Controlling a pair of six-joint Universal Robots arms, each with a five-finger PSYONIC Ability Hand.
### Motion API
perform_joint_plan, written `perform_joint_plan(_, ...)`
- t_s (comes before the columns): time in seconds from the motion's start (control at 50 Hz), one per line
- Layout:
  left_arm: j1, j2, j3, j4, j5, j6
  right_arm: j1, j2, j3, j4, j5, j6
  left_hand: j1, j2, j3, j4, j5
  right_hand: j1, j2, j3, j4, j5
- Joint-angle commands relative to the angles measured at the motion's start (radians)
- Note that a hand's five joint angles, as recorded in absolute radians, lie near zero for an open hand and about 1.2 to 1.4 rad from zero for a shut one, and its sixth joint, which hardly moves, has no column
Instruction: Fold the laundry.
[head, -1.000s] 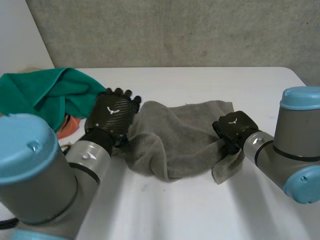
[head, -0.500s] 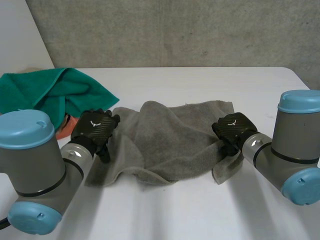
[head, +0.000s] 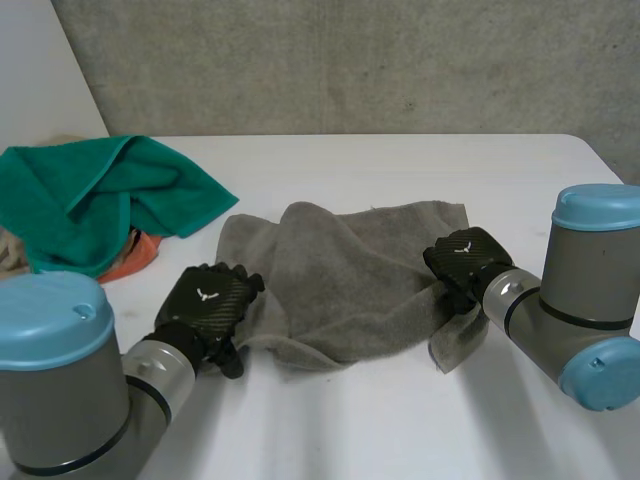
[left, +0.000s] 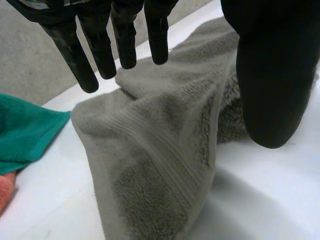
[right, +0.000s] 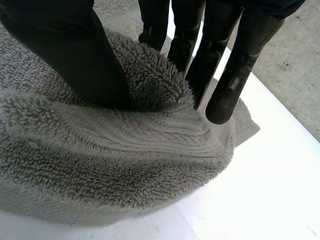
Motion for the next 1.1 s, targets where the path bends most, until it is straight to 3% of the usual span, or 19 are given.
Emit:
perform_joint_plan(0.02, 0.0, -0.124, 0.035, 0.096, -0.005, -0.006, 0.0, -0.003, 0.005, 0.002, 0.002, 0.002, 0.177, 0.175, 0.179, 0.175, 0.172, 0.415, 0.219, 0.213, 0.208, 0.251)
perform_joint_plan(0.08, 0.0, -0.158, 0.056, 0.128, -0.017, -0.004, 0.0, -0.006, 0.008, 0.002, 0.002, 0.004, 0.3, 0.298, 0.302, 0.298, 0.295, 0.415, 0.219, 0.213, 0.208, 0.251)
perform_joint_plan(0.16, 0.002, -0.165, 0.079, 0.14, -0.035, -0.004, -0.001, -0.013, 0.005, 0.004, 0.002, 0.005, 0.804, 0.802, 0.805, 0.802, 0.799, 0.415, 0.219, 0.213, 0.208, 0.251)
perform_joint_plan(0.22, 0.0, -0.155, 0.079, 0.142, -0.037, 0.003, -0.003, -0.017, -0.008, 0.016, 0.006, -0.004, 0.998, 0.996, 1.0, 0.997, 0.993, 0.415, 0.219, 0.213, 0.208, 0.251)
perform_joint_plan(0.4, -0.003, 0.048, 0.016, 0.116, -0.038, 0.011, -0.07, -0.127, -0.019, 0.182, 0.002, -0.109, 1.037, 1.035, 1.039, 1.036, 1.032, 0.415, 0.219, 0.213, 0.208, 0.251)
perform_joint_plan(0.54, -0.001, 0.267, 0.003, 0.041, -0.029, 0.008, -0.15, -0.287, -0.064, 0.433, 0.0, -0.353, 1.04, 1.038, 1.042, 1.039, 1.035, 0.415, 0.219, 0.213, 0.208, 0.251)
perform_joint_plan(0.64, -0.009, 0.318, 0.001, 0.002, -0.026, 0.002, -0.205, -0.332, -0.122, 0.525, -0.006, -0.467, 1.037, 1.035, 1.039, 1.036, 1.032, 0.415, 0.219, 0.213, 0.208, 0.251)
perform_joint_plan(0.72, -0.02, 0.293, -0.007, 0.004, -0.026, 0.0, -0.204, -0.316, -0.177, 0.498, -0.02, -0.473, 1.031, 1.029, 1.033, 1.03, 1.026, 0.415, 0.219, 0.213, 0.208, 0.251)
perform_joint_plan(0.8, -0.029, 0.203, 0.004, 0.007, -0.026, 0.003, -0.199, -0.2, -0.22, 0.374, -0.043, -0.488, 1.031, 1.029, 1.033, 1.03, 1.026, 0.415, 0.219, 0.213, 0.208, 0.251)
perform_joint_plan(0.96, -0.034, 0.036, 0.079, 0.028, -0.029, 0.007, -0.069, 0.033, -0.248, -0.095, -0.109, -0.479, 1.023, 1.021, 1.024, 1.021, 1.018, 0.415, 0.219, 0.213, 0.208, 0.251)
perform_joint_plan(0.98, -0.034, 0.023, 0.09, 0.032, -0.031, 0.007, -0.06, 0.053, -0.246, -0.129, -0.11, -0.478, 1.023, 1.021, 1.024, 1.021, 1.018, 0.381, 0.185, 0.179, 0.174, 0.217)
perform_joint_plan(1.02, -0.032, -0.017, 0.117, 0.036, -0.032, 0.007, -0.052, 0.087, -0.242, -0.184, -0.106, -0.472, 1.023, 1.021, 1.024, 1.021, 1.018, -0.291, -0.487, -0.493, -0.498, -0.455)
perform_joint_plan(1.04, -0.032, -0.027, 0.127, 0.039, -0.032, 0.007, -0.049, 0.108, -0.235, -0.209, -0.101, -0.47, 1.02, 1.018, 1.021, 1.018, 1.015, -0.807, -1.003, -1.009, -1.014, -0.971)
perform_joint_plan(1.1, -0.029, -0.061, 0.151, 0.039, -0.032, 0.007, -0.049, 0.115, -0.232, -0.211, -0.097, -0.455, 1.017, 1.015, 1.018, 1.015, 1.012, -0.807, -1.003, -1.009, -1.014, -0.971)
